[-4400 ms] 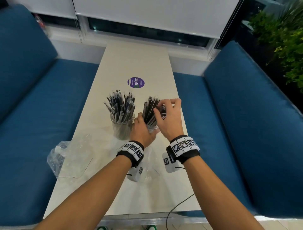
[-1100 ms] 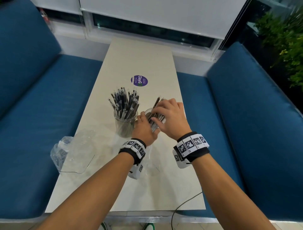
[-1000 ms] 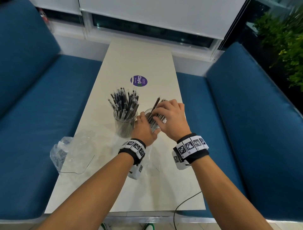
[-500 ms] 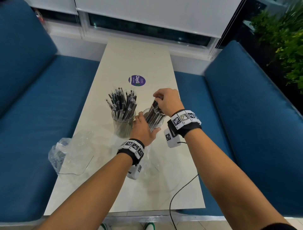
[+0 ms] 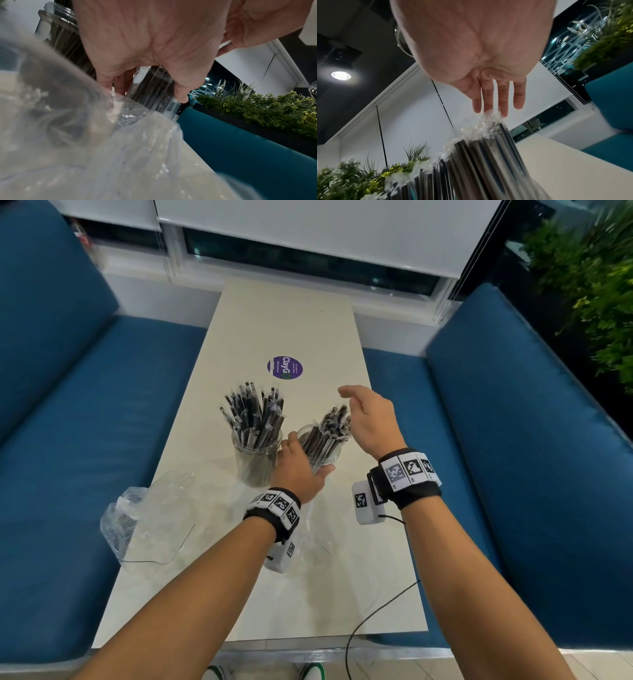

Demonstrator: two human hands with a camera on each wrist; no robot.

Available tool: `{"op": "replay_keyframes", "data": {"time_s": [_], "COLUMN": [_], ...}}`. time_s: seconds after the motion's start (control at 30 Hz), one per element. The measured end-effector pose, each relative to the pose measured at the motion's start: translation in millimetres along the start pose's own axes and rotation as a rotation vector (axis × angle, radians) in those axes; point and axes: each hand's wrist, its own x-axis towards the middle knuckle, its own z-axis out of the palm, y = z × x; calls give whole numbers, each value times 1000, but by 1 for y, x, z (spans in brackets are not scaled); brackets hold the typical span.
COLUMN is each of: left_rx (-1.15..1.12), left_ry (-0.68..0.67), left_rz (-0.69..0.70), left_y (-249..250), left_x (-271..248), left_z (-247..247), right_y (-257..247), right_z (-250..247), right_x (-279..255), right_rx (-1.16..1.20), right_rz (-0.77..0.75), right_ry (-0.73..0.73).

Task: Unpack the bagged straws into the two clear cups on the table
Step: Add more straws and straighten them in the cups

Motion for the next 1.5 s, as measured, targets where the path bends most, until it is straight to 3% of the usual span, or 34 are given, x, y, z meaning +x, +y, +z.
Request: {"op": "replay_keyframes", "data": {"time_s": [0.3, 0.5, 0.63, 0.8, 0.9, 1.03, 1.13, 1.27, 1.4, 1.5], "left_rx": [0, -40, -88, -42, -23, 109, 70, -2, -72, -110], "left_ry": [-13, -2, -18, -79, -73, 122, 251, 339, 222, 103], "left_rz": [-2, -31, -34, -37, -17, -42, -127, -126, -90, -89], "left_y": [-1, 5, 8, -3, -25, -50, -58, -68, -80, -82], "left_x": [0, -9, -15, -30, -44, -57, -57, -41, -21, -6], "left_z": [-1, -1, -4, -13, -31, -73, -106, -128, -128, -124], "right_y": [14, 19, 23, 16, -2, -43, -70, -87, -86, -81], "right_z": [14, 21, 28, 20, 15, 21, 37, 70, 108, 130], "right_x": [-25, -38, -45, -50, -54, -49, -36, -14, 0, 2], "right_rx": [-170, -77, -102, 16, 61, 108, 117, -49, -352, -318], "right_rz": [-64, -113, -117, -117, -142, -233, -284, -255, -147, -113], "right_ry": [-93, 212, 209, 410, 434, 368, 294, 23, -203, -180]}}
